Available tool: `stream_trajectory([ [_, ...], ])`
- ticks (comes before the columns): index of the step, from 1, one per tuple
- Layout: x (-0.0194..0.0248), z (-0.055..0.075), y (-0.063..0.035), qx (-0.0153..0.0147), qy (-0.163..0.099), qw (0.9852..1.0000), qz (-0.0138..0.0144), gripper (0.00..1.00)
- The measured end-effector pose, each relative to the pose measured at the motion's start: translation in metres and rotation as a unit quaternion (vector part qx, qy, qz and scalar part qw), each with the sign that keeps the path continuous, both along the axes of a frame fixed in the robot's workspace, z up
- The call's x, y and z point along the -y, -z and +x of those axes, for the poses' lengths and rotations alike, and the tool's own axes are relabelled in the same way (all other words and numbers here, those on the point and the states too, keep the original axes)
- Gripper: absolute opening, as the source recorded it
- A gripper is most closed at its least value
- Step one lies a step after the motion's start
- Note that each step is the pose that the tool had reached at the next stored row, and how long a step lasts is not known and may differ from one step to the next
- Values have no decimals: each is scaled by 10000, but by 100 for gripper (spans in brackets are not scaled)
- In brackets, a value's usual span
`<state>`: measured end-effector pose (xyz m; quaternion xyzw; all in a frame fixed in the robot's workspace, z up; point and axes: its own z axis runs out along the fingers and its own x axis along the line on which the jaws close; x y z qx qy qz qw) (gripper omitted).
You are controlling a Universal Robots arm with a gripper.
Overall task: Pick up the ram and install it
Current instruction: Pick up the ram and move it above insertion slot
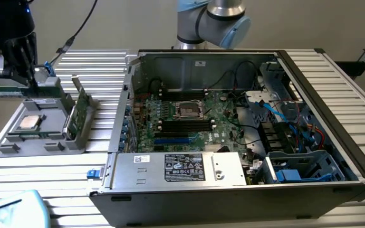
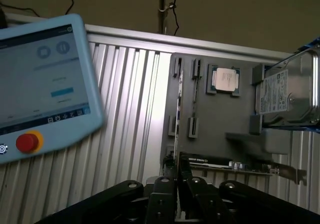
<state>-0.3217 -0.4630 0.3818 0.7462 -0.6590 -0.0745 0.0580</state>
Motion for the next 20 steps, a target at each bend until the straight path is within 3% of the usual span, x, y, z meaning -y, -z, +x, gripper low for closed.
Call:
stream_trajectory([
  [2, 3, 84, -13, -3, -1, 10000, 22, 14],
  [10, 3, 444, -57, -3, -38, 9999, 163, 14],
  [20, 3, 898, -120, -3, -79, 9995, 306, 14],
])
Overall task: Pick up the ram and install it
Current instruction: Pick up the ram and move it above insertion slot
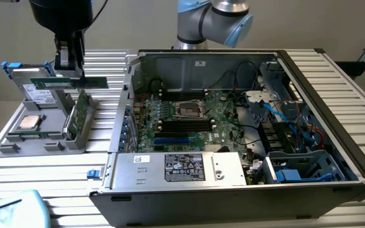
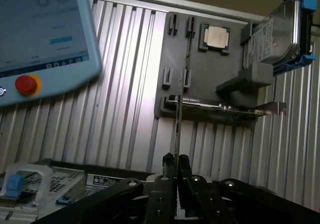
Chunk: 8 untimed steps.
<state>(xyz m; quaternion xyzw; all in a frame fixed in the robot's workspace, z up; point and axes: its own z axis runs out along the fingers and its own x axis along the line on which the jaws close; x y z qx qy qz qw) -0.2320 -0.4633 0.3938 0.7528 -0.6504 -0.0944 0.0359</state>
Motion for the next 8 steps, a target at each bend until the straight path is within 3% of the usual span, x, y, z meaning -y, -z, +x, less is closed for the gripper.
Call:
stream_trajectory([
  [8, 13, 361, -64, 1, -1, 10000, 69, 14],
])
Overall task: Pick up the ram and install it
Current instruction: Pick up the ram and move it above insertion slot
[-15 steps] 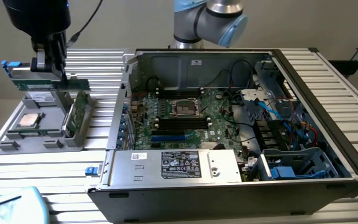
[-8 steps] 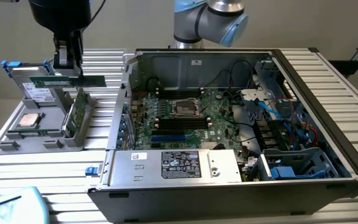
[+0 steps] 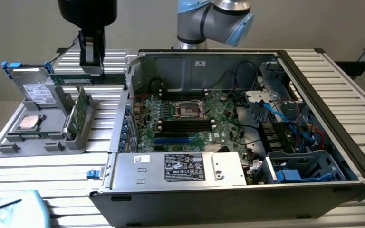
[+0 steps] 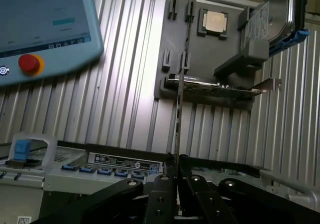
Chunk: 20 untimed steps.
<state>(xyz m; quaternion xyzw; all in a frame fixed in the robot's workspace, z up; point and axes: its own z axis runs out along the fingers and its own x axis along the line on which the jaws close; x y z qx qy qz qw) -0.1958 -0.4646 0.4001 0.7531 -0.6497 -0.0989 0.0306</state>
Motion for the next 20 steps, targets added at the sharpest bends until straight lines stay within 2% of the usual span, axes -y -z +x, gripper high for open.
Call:
stream_trajectory([
  [10, 19, 455, -80, 0, 0, 10000, 83, 14],
  [20, 40, 910, -165, 0, -1, 9999, 153, 14],
])
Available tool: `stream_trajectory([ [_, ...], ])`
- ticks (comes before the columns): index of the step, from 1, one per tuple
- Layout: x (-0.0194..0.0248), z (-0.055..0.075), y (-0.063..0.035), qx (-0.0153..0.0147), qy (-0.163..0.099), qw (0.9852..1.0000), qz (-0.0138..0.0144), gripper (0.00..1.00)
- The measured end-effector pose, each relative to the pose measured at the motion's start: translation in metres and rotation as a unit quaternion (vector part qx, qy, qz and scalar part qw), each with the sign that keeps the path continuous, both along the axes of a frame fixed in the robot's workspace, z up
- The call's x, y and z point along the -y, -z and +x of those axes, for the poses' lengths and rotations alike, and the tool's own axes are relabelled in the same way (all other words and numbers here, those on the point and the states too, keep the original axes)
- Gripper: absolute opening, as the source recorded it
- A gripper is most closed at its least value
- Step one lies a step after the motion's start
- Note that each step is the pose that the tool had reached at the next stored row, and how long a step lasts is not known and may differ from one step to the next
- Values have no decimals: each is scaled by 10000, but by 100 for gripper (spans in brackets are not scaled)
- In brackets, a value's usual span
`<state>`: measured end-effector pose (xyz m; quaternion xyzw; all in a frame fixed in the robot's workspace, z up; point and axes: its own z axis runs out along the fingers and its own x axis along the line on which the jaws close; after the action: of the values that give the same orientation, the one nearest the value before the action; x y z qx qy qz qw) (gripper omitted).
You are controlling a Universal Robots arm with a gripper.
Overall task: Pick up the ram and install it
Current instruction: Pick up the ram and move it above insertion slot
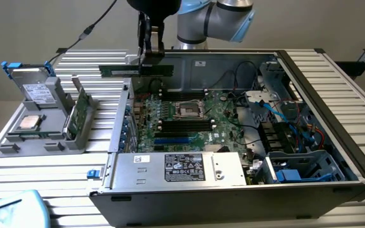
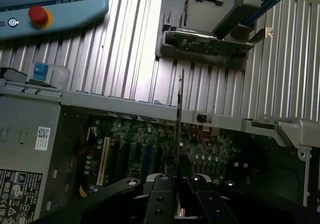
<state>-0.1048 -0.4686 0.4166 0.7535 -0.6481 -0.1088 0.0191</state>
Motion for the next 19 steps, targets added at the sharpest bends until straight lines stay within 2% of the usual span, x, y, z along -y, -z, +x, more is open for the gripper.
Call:
stream_trajectory([
  [8, 11, 365, -40, 0, 0, 10000, 44, 14],
  [14, 12, 636, -28, 0, 0, 10000, 45, 14],
  [19, 2, 837, 51, 0, 19, 10000, 44, 14],
])
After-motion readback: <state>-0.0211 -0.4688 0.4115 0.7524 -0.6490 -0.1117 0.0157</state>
